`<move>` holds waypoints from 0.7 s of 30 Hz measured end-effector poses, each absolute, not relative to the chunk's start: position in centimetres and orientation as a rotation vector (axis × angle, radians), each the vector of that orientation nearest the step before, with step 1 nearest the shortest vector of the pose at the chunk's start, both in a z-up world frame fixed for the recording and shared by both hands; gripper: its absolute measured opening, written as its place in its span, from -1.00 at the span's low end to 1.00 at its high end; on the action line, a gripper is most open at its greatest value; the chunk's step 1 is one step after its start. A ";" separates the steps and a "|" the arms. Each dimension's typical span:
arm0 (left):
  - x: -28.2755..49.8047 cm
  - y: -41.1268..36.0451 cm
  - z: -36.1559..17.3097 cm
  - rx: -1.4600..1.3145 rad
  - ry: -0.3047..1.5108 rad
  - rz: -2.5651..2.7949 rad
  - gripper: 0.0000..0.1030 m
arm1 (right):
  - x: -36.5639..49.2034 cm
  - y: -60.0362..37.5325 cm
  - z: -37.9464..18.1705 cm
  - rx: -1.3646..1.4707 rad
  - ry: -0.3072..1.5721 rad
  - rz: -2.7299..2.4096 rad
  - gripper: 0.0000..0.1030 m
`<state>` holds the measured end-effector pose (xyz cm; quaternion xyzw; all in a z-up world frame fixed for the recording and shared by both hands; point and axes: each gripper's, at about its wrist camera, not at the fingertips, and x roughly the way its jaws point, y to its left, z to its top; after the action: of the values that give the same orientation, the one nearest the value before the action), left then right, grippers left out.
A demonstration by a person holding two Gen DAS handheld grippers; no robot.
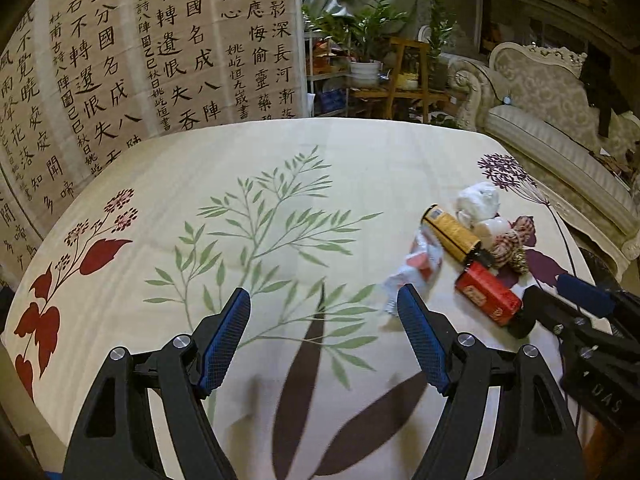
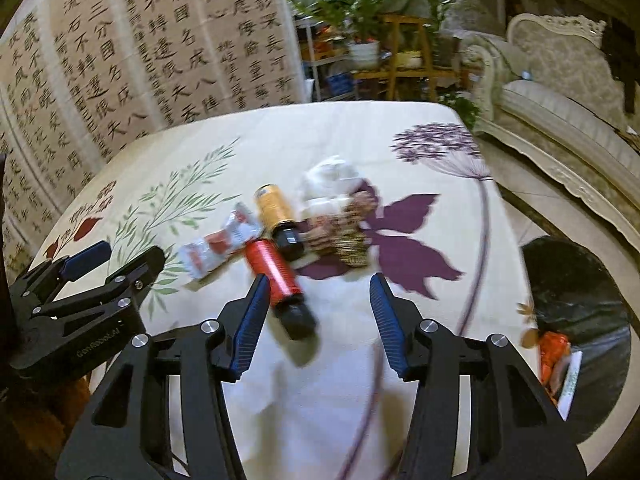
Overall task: Collect trash
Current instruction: 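Move both tools back to the bed toward the red bottle and wrapper, then grasp the red bottle with the right tool while the left tool grasps the snack wrapper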
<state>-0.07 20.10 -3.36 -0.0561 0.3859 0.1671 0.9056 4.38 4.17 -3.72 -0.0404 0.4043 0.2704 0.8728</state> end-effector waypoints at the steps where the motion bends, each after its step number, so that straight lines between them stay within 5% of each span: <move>1: -0.1 20.3 -3.4 -0.119 0.798 0.346 0.43 | 4.4 4.7 -3.9 -0.094 0.850 0.571 -0.11; 7: -0.1 21.3 -3.7 -0.130 0.805 0.347 0.43 | 4.8 6.5 -4.7 -0.127 0.883 0.586 -0.34; 21: 0.1 21.0 -3.6 -0.134 0.807 0.315 0.43 | 4.3 7.7 -5.4 -0.178 0.887 0.591 -0.52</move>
<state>0.09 21.01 -3.61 -0.0651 0.3905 0.1523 0.9056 4.27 7.70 -5.40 -0.0849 0.4221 0.2812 0.8577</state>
